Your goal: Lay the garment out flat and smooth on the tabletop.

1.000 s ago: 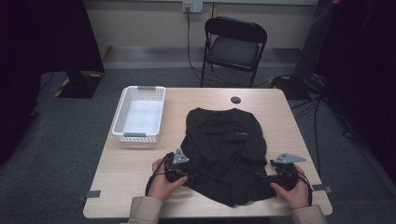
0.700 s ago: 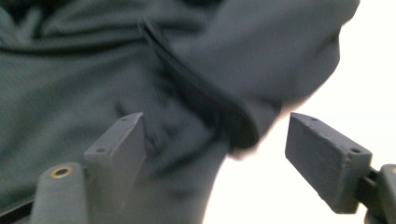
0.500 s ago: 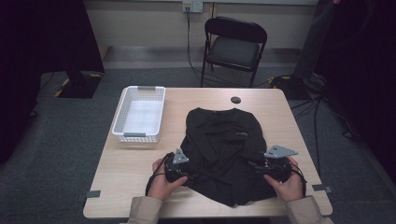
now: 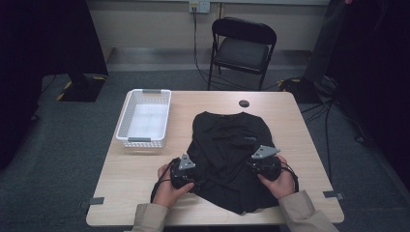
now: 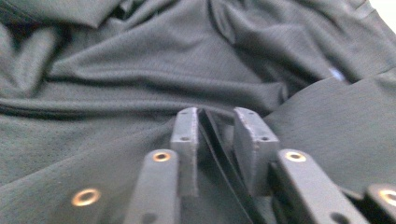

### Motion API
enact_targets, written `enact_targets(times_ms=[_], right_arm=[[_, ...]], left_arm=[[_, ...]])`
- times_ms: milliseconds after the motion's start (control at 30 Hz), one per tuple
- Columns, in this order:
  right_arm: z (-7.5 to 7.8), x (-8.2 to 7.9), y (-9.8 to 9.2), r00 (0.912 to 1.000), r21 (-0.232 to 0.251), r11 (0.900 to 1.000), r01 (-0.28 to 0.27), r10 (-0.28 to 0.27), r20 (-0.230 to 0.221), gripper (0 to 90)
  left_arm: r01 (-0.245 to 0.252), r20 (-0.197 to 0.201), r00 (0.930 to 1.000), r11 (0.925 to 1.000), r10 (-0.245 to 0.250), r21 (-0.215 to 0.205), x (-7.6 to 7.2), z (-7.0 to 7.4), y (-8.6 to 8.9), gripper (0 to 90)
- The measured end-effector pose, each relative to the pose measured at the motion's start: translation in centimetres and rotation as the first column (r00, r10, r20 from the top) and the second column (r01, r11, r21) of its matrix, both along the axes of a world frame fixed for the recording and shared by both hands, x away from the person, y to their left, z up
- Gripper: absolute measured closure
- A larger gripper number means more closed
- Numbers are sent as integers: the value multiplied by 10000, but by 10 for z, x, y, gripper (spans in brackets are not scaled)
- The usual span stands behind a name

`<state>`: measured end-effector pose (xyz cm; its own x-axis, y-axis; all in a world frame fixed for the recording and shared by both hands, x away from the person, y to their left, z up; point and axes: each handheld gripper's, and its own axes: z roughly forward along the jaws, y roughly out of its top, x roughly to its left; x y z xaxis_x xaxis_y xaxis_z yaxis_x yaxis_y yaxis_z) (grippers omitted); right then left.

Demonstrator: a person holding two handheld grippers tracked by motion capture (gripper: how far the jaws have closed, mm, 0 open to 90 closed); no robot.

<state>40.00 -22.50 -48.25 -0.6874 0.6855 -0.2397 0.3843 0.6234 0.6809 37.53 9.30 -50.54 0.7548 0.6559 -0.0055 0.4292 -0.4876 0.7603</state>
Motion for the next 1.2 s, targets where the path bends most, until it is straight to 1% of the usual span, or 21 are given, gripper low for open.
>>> enact_targets(times_ms=[33, 100, 200, 233, 300, 433, 500, 533, 567, 600, 633, 700, 733, 767, 833, 933, 1033, 1100, 1133, 1167, 1200], right_arm=[[0, 0, 0, 10000, 0, 10000, 0, 0, 0, 721], [-5, 4, -1, 9992, -62, 9999, -81, 79, -380, 871], [-3, 5, -4, 9994, 181, 9998, -22, 28, -344, 886], [1, 7, -11, 9994, 695, 9976, 35, -10, -355, 887], [7, 9, -19, 9994, 1143, 9933, 191, -156, -319, 887], [19, 11, -32, 9992, 1526, 9875, 385, -373, -106, 888], [33, 14, -50, 9978, 1874, 9802, 644, -666, 51, 888], [33, 14, -50, 9978, 1874, 9802, 644, -666, 51, 888], [41, 17, -64, 9944, 2219, 9698, 1008, -1055, 90, 888], [41, 17, -64, 9944, 2219, 9698, 1008, -1055, 90, 888], [48, 19, -80, 9889, 2586, 9561, 1380, -1474, 172, 888], [54, 21, -96, 9830, 2933, 9412, 1676, -1822, 228, 888], [54, 21, -96, 9830, 2933, 9412, 1676, -1822, 228, 888], [58, 23, -109, 9766, 3010, 9334, 1954, -2132, 270, 888], [60, 23, -121, 9706, 3096, 9255, 2180, -2386, 299, 888], [60, 22, -133, 9642, 3111, 9201, 2381, -2624, 380, 888], [58, 20, -152, 9538, 3160, 9097, 2695, -2975, 431, 889], [53, 18, -170, 9404, 3188, 8966, 3074, -3375, 424, 890], [53, 18, -170, 9404, 3188, 8966, 3074, -3375, 424, 890], [50, 19, -183, 9281, 3172, 8862, 3377, -3697, 447, 889], [48, 21, -189, 9191, 3101, 8808, 3577, -3908, 497, 889]], left_arm=[[0, 3, 10000, 10000, 0, 3, 0, 0, 0, 120], [-1, 6, 10000, 10000, 1, 18, 0, 0, 0, 120], [-16, 8, 10000, 10000, 16, 23, 0, 0, 0, 120], [-14, 9, 10000, 10000, 14, 26, 0, 0, 0, 120], [-36, 9, 10000, 10000, 36, 2, 0, 0, 0, 120], [-47, 15, 10000, 10000, 47, 13, 0, 0, 0, 121], [-81, 36, 10000, 10000, 81, 46, 0, 0, 0, 121], [-80, 35, 10000, 10000, 80, 36, 0, 0, 1, 121], [-82, 34, 10000, 10000, 82, 36, 0, 0, 1, 121], [-82, 34, 10000, 10000, 82, 36, 0, 0, 1, 121], [-79, 34, 10000, 10000, 79, 33, 0, 0, 1, 121], [-78, 34, 10000, 10000, 78, 33, 0, 0, 1, 121], [-78, 34, 10000, 10000, 78, 33, 0, 0, 1, 121], [-80, 37, 10000, 10000, 80, 35, 0, 0, 1, 121], [-77, 43, 10000, 10000, 77, 49, 0, 0, 1, 121], [-76, 43, 10000, 10000, 76, 50, 0, 0, 1, 121], [-78, 43, 10000, 10000, 78, 53, 0, 0, 1, 121], [-77, 43, 10000, 10000, 77, 56, 0, 0, 1, 121], [-77, 43, 10000, 10000, 77, 56, 0, 0, 1, 121], [-81, 42, 10000, 10000, 81, 49, 0, 0, 1, 121], [-78, 44, 10000, 10000, 78, 52, 0, 0, 1, 121]])
